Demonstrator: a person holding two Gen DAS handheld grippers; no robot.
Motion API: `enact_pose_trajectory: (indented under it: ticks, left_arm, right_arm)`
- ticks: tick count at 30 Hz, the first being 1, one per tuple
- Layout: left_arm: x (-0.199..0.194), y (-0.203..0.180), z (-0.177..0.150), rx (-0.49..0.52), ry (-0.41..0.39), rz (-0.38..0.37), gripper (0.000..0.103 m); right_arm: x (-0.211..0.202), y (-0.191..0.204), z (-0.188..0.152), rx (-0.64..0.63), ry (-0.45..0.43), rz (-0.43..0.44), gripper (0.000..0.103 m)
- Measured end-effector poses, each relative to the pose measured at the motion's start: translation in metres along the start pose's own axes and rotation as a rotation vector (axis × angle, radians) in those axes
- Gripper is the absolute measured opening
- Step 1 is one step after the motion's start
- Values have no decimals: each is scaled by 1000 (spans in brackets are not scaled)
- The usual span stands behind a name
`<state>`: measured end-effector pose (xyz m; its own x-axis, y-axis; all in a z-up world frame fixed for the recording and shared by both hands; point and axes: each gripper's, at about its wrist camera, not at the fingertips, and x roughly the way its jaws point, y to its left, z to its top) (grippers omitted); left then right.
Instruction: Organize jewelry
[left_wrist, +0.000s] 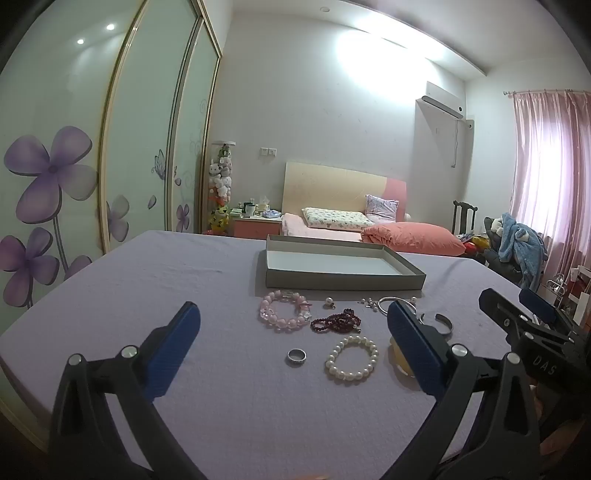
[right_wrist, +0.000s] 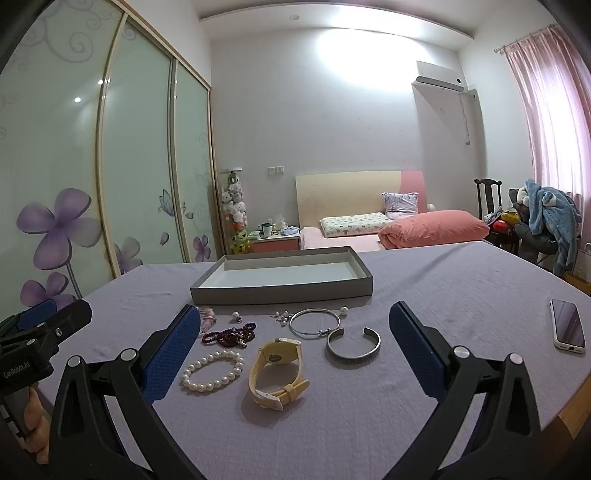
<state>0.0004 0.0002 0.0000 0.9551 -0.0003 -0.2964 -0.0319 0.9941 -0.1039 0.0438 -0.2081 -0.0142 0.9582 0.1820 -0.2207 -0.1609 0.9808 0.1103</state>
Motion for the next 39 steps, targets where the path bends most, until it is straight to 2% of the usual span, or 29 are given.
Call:
enact_pose_trajectory:
  ticks: [39]
  left_arm:
    - [0, 0, 0, -2, 4, 0, 99]
  right_arm:
    - [3, -3, -2, 3, 7, -1, 101]
